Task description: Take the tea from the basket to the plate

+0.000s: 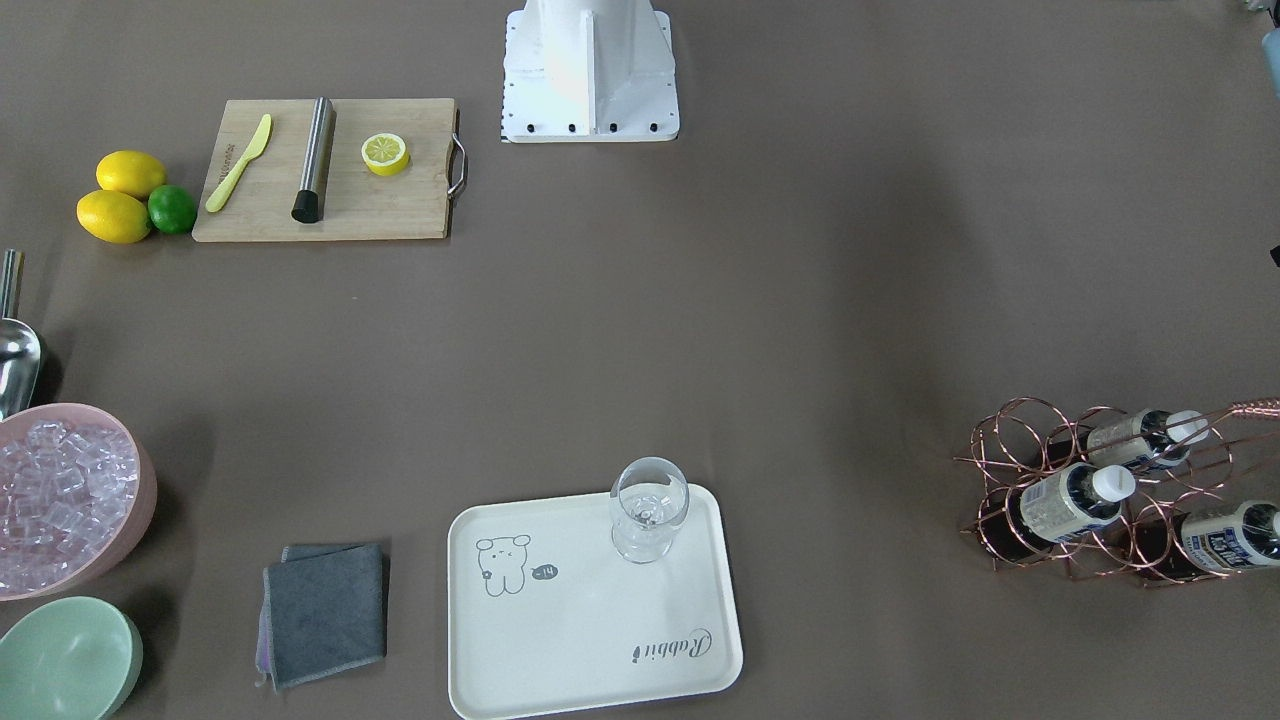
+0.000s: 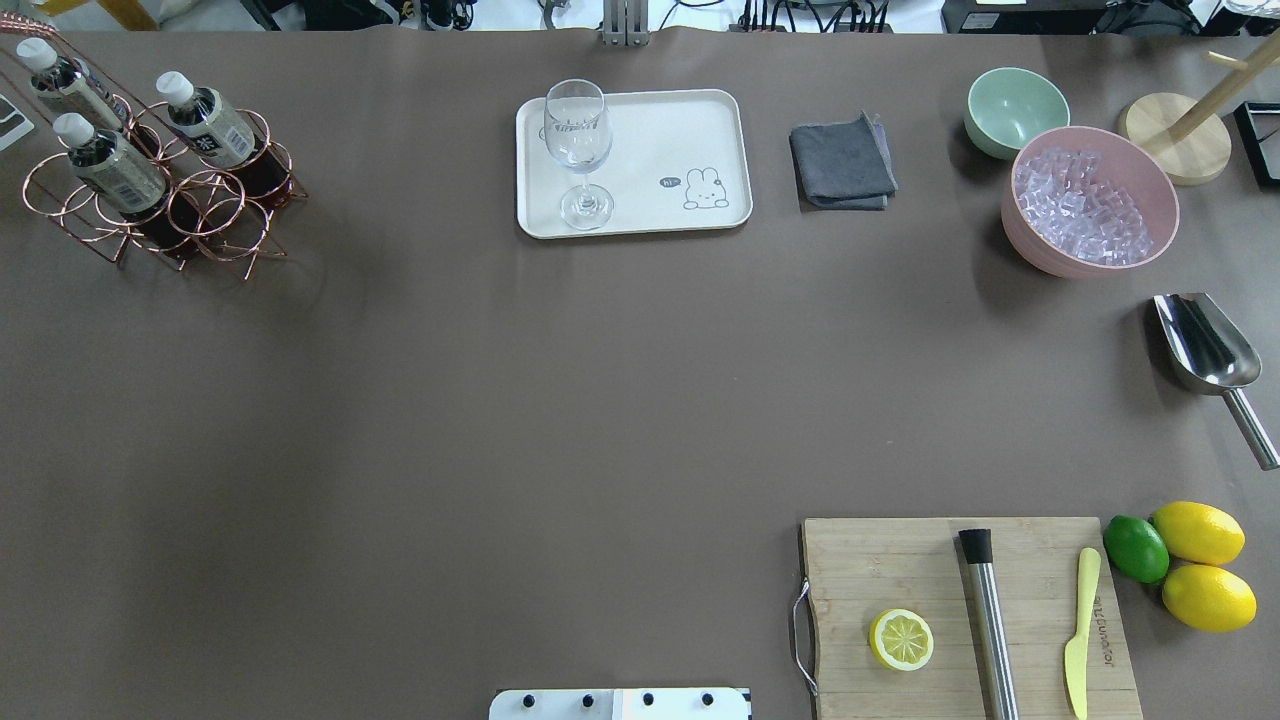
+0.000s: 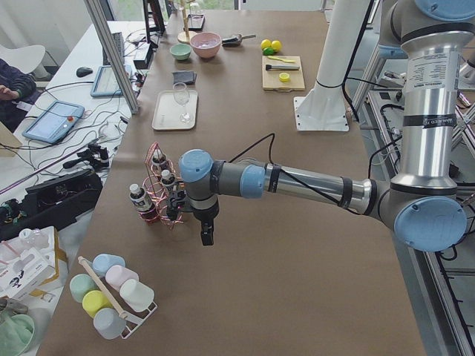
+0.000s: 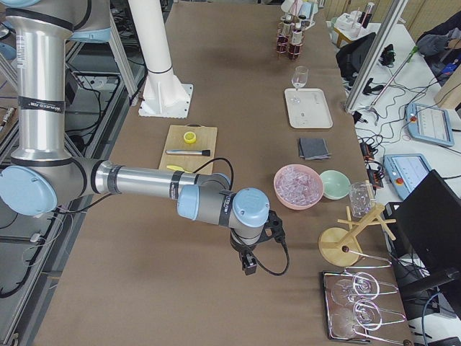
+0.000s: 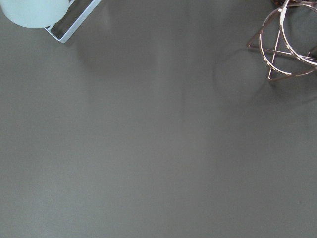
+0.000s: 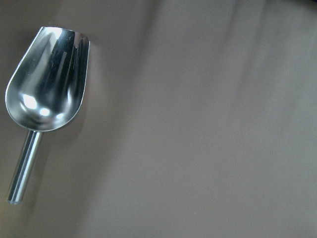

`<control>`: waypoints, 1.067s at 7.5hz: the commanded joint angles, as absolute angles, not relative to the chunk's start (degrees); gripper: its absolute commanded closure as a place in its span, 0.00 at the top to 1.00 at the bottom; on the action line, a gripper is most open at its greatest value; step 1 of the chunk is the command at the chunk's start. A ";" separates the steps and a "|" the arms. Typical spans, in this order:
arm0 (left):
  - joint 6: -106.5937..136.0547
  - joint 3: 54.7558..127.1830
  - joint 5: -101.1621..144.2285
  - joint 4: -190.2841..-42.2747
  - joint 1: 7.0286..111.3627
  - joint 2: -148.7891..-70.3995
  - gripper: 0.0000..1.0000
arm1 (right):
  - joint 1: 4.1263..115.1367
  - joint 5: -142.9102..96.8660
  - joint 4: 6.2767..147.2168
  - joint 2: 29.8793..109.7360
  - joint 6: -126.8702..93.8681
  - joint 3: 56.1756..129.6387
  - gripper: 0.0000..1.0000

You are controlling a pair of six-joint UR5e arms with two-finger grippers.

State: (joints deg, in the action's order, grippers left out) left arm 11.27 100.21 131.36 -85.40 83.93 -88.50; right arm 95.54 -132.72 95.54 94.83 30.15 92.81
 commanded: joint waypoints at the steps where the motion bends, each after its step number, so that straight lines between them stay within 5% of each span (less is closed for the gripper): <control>1: 11.34 99.93 131.40 -84.82 84.55 -88.42 0.98 | 95.54 -132.71 95.54 94.83 30.15 92.81 1.00; 8: 11.78 99.67 131.22 -84.64 85.87 -88.42 0.98 | 95.54 -132.63 95.54 94.92 30.06 92.81 1.00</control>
